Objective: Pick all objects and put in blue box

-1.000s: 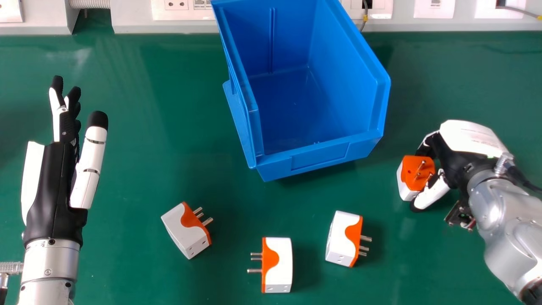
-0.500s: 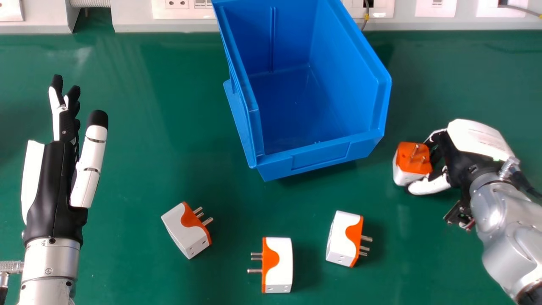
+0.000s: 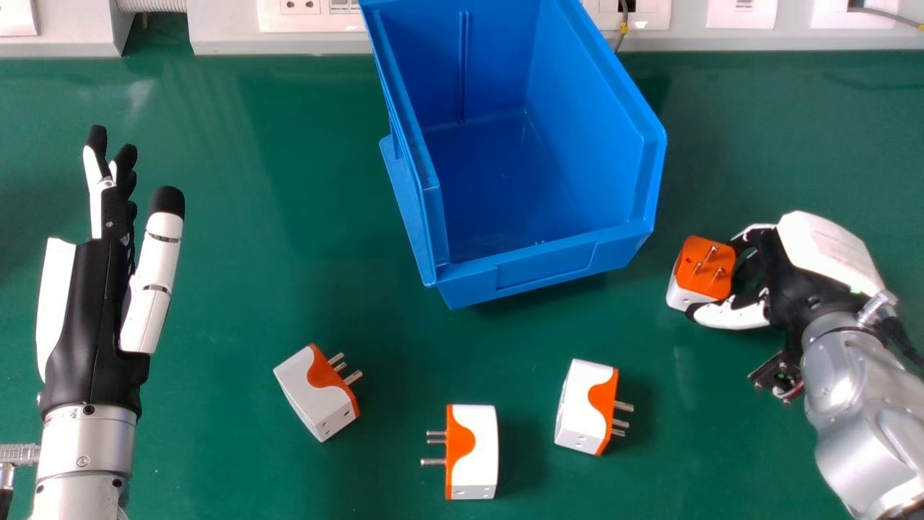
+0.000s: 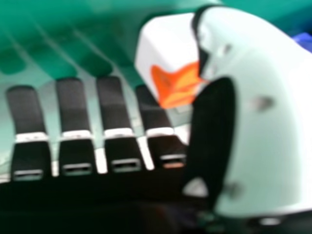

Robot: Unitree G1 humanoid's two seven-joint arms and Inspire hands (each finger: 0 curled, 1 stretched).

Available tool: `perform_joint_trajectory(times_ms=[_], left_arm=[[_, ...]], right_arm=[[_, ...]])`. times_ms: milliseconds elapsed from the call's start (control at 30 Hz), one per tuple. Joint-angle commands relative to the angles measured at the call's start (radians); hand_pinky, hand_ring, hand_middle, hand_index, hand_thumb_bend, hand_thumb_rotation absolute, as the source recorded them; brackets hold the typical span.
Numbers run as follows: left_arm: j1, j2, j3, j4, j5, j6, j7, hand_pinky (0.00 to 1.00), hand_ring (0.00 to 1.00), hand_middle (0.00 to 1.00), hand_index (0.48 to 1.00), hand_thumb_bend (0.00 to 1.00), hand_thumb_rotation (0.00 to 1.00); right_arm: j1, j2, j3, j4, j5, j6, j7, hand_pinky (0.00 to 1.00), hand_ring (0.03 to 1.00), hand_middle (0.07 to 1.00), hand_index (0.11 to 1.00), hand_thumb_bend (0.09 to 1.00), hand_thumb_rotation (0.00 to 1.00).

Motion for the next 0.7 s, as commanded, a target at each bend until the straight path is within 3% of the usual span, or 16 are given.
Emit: perform_joint_trajectory(times_ms=[0,400,667], left_arm=[[-0.003,0.010,0.003,-0.021,0.004,-0.009,0.003,1.00,1.00,1.00,1.000,0.45,1.00],[-0.003,0.008,0.002,-0.027,0.005,-0.002,0.003,1.00,1.00,1.00,1.000,0.45,1.00],[-0.007,0.007,0.000,-0.026,-0.003,0.001,-0.003,1.00,1.00,1.00,1.000,0.45,1.00]], right_arm=[[0.035,-0.004,0.019,0.036,0.000,0.043,0.052,0.52,0.629,0.668,0.676,0.358,0.35],[0.050,0.008,-0.010,0.014,0.016,0.058,0.033,0.49,0.602,0.653,0.650,0.358,0.41],[0.080,0.038,-0.050,0.004,0.045,0.020,-0.044,0.48,0.586,0.636,0.643,0.364,0.39]])
